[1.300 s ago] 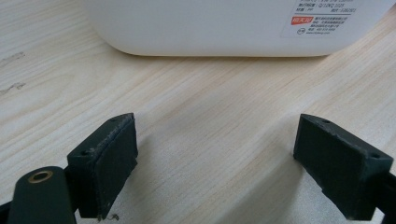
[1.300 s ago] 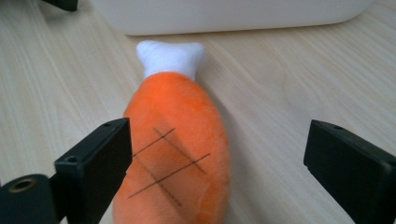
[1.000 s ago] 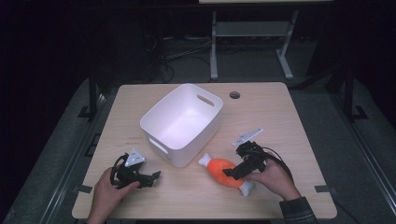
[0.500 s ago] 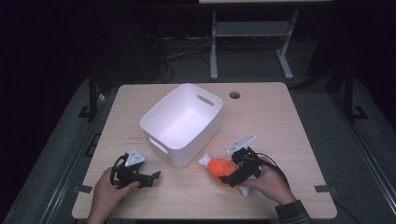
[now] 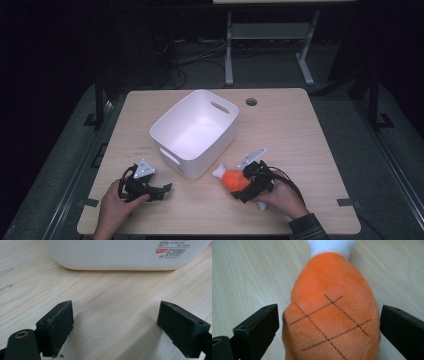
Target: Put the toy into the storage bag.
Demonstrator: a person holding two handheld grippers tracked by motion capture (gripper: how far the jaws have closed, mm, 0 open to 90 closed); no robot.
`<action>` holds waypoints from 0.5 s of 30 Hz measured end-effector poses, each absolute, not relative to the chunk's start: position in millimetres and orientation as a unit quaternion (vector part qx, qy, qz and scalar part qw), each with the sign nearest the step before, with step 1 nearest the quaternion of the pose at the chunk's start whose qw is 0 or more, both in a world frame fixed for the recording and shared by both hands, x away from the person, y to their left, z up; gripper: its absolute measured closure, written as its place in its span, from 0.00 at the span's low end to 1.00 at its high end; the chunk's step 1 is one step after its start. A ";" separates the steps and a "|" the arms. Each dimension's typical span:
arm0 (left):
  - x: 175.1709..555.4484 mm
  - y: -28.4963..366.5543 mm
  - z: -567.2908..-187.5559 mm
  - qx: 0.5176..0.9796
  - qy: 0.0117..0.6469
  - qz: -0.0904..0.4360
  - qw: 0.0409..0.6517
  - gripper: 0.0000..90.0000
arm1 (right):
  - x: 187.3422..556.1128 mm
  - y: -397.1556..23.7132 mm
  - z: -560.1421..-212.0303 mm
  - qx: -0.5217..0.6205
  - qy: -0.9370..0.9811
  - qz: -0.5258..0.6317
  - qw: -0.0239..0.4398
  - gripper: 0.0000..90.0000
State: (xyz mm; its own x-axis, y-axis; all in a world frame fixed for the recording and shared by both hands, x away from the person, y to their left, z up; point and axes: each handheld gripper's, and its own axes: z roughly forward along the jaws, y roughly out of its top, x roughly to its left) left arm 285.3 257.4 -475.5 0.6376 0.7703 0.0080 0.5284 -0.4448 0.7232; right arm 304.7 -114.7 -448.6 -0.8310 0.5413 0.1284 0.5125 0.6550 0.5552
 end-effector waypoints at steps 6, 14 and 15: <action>285.2 257.4 -475.5 0.833 0.390 0.171 0.354 0.14 | 305.7 -112.6 -454.9 0.287 0.913 0.287 0.028 0.03; 285.3 257.4 -475.5 0.833 0.390 0.171 0.354 0.14 | 304.7 -113.0 -455.0 0.279 0.915 0.290 0.025 0.15; 285.2 257.4 -475.5 0.833 0.390 0.171 0.354 0.14 | 304.6 -113.1 -454.9 0.279 0.915 0.290 0.025 0.15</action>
